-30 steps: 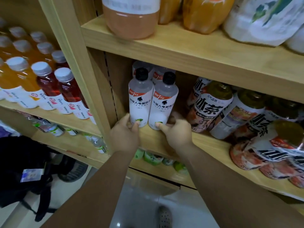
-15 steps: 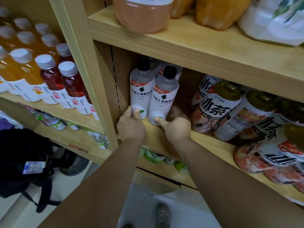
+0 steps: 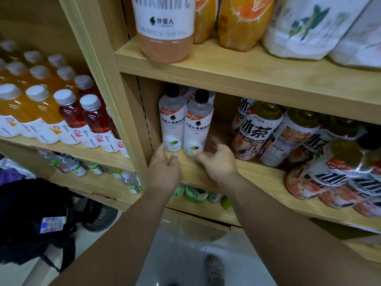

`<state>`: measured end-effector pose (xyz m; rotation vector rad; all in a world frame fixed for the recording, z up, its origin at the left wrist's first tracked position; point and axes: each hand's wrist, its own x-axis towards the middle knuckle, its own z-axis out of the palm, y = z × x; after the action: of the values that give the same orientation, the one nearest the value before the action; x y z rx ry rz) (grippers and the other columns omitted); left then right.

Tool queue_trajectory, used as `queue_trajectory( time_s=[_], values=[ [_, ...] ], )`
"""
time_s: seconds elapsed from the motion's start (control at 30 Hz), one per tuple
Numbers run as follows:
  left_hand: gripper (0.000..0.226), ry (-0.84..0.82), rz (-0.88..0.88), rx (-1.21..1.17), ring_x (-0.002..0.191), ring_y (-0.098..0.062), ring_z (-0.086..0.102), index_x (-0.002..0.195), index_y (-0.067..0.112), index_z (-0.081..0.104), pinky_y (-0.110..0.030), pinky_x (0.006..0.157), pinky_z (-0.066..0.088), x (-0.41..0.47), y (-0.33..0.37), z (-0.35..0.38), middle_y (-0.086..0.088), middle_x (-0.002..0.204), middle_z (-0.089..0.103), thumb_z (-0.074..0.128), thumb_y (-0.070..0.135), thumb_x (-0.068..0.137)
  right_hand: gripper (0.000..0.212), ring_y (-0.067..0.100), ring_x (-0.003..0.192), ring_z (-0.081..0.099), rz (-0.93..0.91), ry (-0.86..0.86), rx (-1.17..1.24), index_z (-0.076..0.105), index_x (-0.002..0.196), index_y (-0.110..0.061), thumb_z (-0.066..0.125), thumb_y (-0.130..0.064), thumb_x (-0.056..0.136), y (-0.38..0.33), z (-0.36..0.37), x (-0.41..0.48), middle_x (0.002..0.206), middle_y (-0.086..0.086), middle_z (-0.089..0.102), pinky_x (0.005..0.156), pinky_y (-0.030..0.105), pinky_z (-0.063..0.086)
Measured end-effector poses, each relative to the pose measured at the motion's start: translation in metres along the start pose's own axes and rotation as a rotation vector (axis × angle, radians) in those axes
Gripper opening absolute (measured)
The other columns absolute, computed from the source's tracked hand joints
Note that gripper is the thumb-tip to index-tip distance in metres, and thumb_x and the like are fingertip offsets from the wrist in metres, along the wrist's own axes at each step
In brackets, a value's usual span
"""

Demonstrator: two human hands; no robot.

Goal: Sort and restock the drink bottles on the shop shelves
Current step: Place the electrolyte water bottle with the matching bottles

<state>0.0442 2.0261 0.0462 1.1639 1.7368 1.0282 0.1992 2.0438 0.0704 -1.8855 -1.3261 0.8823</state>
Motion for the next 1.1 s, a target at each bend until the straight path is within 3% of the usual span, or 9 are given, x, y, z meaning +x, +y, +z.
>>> queue_trajectory(
  time_s=[0.07, 0.17, 0.27, 0.4, 0.53, 0.73, 0.9, 1.0, 1.1],
  values=[
    [0.049, 0.000, 0.034, 0.006, 0.123, -0.020, 0.058, 0.147, 0.029, 0.049, -0.045, 0.109, 0.045, -0.015, 0.003, -0.008, -0.004, 0.140, 0.058, 0.056, 0.038, 0.100, 0.079, 0.017, 0.116, 0.064, -0.001, 0.027, 0.059, 0.047, 0.148, -0.018, 0.082, -0.044, 0.082, 0.004, -0.014, -0.018, 0.123, 0.000, 0.068, 0.097, 0.029, 0.049],
    [0.032, -0.019, 0.129, 0.018, 0.107, -0.012, 0.063, 0.128, 0.034, 0.062, -0.040, 0.098, 0.052, -0.040, 0.017, -0.014, 0.005, 0.126, 0.063, 0.064, 0.038, 0.097, 0.056, 0.005, 0.102, 0.056, 0.012, 0.111, 0.117, 0.057, 0.137, -0.022, 0.078, -0.039, 0.088, 0.007, -0.050, -0.052, 0.120, -0.012, 0.057, 0.090, 0.023, 0.042],
    [0.019, -0.108, 0.231, -0.011, 0.096, -0.014, 0.066, 0.115, 0.033, 0.065, -0.033, 0.081, 0.052, -0.065, 0.046, -0.008, 0.005, 0.108, 0.068, 0.066, 0.035, 0.096, 0.038, -0.009, 0.089, 0.060, -0.023, 0.268, 0.156, 0.067, 0.123, -0.022, 0.077, -0.036, 0.089, 0.013, -0.098, -0.086, 0.111, -0.014, 0.065, 0.088, 0.019, 0.049],
    [0.012, -0.226, 0.349, -0.055, 0.091, -0.002, 0.063, 0.107, 0.033, 0.068, -0.030, 0.080, 0.049, -0.100, 0.094, 0.013, 0.008, 0.096, 0.068, 0.067, 0.032, 0.095, 0.026, 0.001, 0.091, 0.066, -0.073, 0.513, 0.150, 0.071, 0.110, -0.023, 0.076, -0.038, 0.089, 0.014, -0.174, -0.119, 0.099, -0.011, 0.071, 0.081, 0.025, 0.055],
    [0.011, -0.351, 0.539, -0.123, 0.086, -0.002, 0.063, 0.105, 0.030, 0.069, -0.009, 0.071, 0.045, -0.145, 0.149, 0.039, 0.001, 0.102, 0.067, 0.067, 0.024, 0.096, 0.013, -0.002, 0.083, 0.064, -0.179, 0.749, 0.141, 0.073, 0.099, -0.020, 0.075, -0.030, 0.091, 0.004, -0.254, -0.152, 0.090, -0.010, 0.071, 0.071, 0.008, 0.044],
    [0.018, -0.364, 0.814, -0.167, 0.077, 0.002, 0.061, 0.102, 0.038, 0.065, -0.007, 0.067, 0.043, -0.199, 0.236, 0.088, 0.008, 0.097, 0.065, 0.068, 0.022, 0.095, 0.022, 0.008, 0.096, 0.067, -0.300, 0.984, 0.242, 0.071, 0.107, -0.024, 0.074, -0.037, 0.091, 0.015, -0.355, -0.162, 0.105, -0.002, 0.070, 0.086, 0.031, 0.055],
    [0.017, -0.361, 0.874, -0.214, 0.080, -0.001, 0.061, 0.107, 0.037, 0.064, -0.010, 0.068, 0.045, -0.234, 0.298, 0.146, 0.010, 0.099, 0.065, 0.068, 0.025, 0.095, 0.036, -0.002, 0.108, 0.060, -0.329, 0.907, 0.228, 0.065, 0.125, -0.026, 0.073, -0.037, 0.092, 0.031, -0.430, -0.156, 0.124, -0.005, 0.065, 0.085, 0.014, 0.048],
    [0.027, -0.362, 0.882, -0.129, 0.097, 0.000, 0.059, 0.120, 0.037, 0.058, -0.012, 0.072, 0.043, -0.242, 0.327, 0.178, 0.019, 0.114, 0.061, 0.067, 0.032, 0.095, 0.048, 0.004, 0.120, 0.058, -0.359, 0.773, 0.216, 0.057, 0.137, -0.027, 0.073, -0.037, 0.092, 0.038, -0.453, -0.147, 0.135, -0.007, 0.061, 0.096, 0.018, 0.046],
    [0.041, -0.349, 0.858, -0.029, 0.099, 0.000, 0.059, 0.133, 0.036, 0.052, -0.023, 0.082, 0.050, -0.249, 0.352, 0.211, 0.018, 0.121, 0.058, 0.066, 0.040, 0.095, 0.052, 0.005, 0.128, 0.055, -0.411, 0.636, 0.215, 0.048, 0.147, -0.027, 0.065, -0.032, 0.099, 0.045, -0.472, -0.134, 0.142, -0.010, 0.055, 0.102, 0.019, 0.048]
  ],
)
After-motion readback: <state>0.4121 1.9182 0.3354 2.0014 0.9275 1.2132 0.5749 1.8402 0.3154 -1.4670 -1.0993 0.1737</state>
